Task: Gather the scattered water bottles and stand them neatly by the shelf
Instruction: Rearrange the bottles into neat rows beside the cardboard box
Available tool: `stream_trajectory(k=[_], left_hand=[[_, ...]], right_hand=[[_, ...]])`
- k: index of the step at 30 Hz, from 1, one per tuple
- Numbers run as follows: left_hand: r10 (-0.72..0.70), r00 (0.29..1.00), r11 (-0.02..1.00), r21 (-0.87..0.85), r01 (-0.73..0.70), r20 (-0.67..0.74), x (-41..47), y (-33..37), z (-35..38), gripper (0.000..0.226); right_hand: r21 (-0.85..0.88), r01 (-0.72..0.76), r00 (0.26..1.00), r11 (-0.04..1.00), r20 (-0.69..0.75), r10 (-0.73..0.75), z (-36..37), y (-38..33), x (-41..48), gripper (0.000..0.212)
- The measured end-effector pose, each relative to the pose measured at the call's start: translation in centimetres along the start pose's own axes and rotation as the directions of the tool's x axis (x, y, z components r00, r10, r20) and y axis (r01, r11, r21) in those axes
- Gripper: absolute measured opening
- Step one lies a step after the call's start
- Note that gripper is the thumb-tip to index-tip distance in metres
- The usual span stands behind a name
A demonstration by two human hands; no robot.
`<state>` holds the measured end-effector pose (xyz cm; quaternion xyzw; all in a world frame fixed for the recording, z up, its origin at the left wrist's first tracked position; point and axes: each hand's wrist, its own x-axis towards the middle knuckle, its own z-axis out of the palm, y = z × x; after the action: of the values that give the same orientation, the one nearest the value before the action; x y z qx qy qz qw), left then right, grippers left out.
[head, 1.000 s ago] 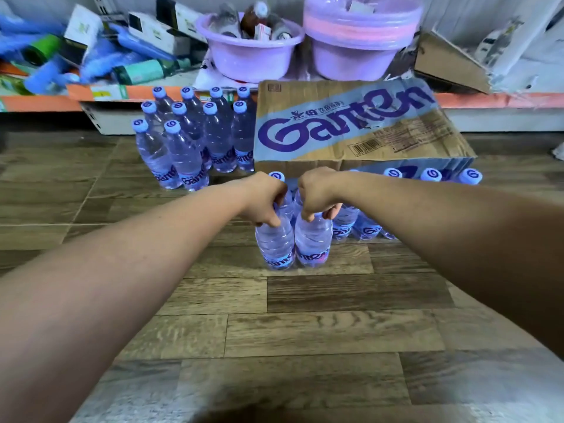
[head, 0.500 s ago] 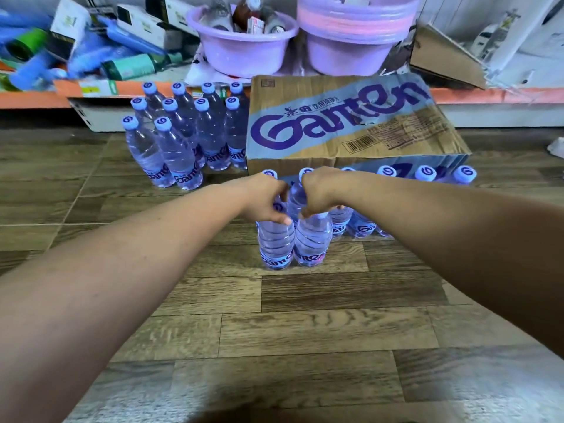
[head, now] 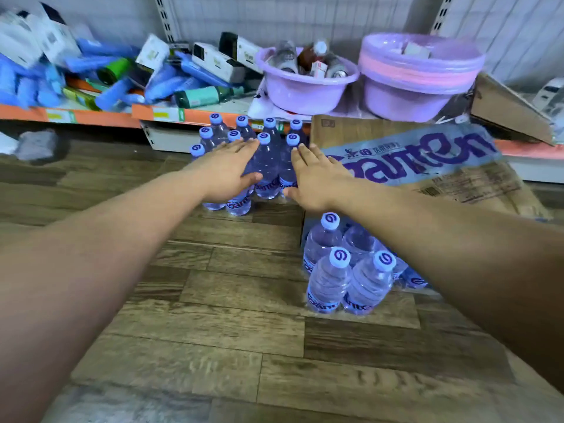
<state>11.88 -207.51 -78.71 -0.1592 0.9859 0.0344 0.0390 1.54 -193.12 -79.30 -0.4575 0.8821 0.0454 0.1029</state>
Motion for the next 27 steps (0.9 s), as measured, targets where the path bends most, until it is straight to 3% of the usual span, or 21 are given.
stream_trajectory(k=[10, 22, 25, 27], left_hand=[[-0.185, 0.982, 0.983, 0.003, 0.185, -0.043, 1.9, -10.3, 3.7, 0.071], [-0.156, 0.988, 0.987, -0.05, 0.156, -0.004, 6.9, -14.7, 7.5, 0.075], [-0.168, 0.986, 0.974, -0.153, 0.165, -0.006, 7.8, -14.6, 7.9, 0.076], [-0.182, 0.98, 0.98, -0.102, 0.174, -0.08, 8.3, -14.6, 7.8, 0.066]], right_hand=[[-0.066, 0.088, 0.996, 0.994, -0.02, -0.089, 0.2, -6.0, 8.3, 0.079], [-0.098, 0.092, 0.996, 0.991, 0.023, -0.091, 4.2, -9.8, 17.2, 0.078], [-0.051, 0.067, 0.996, 0.996, -0.051, -0.07, 5.1, -10.4, 17.7, 0.078], [-0.012, 0.066, 0.992, 0.998, -0.103, -0.067, 5.2, -10.6, 17.6, 0.068]])
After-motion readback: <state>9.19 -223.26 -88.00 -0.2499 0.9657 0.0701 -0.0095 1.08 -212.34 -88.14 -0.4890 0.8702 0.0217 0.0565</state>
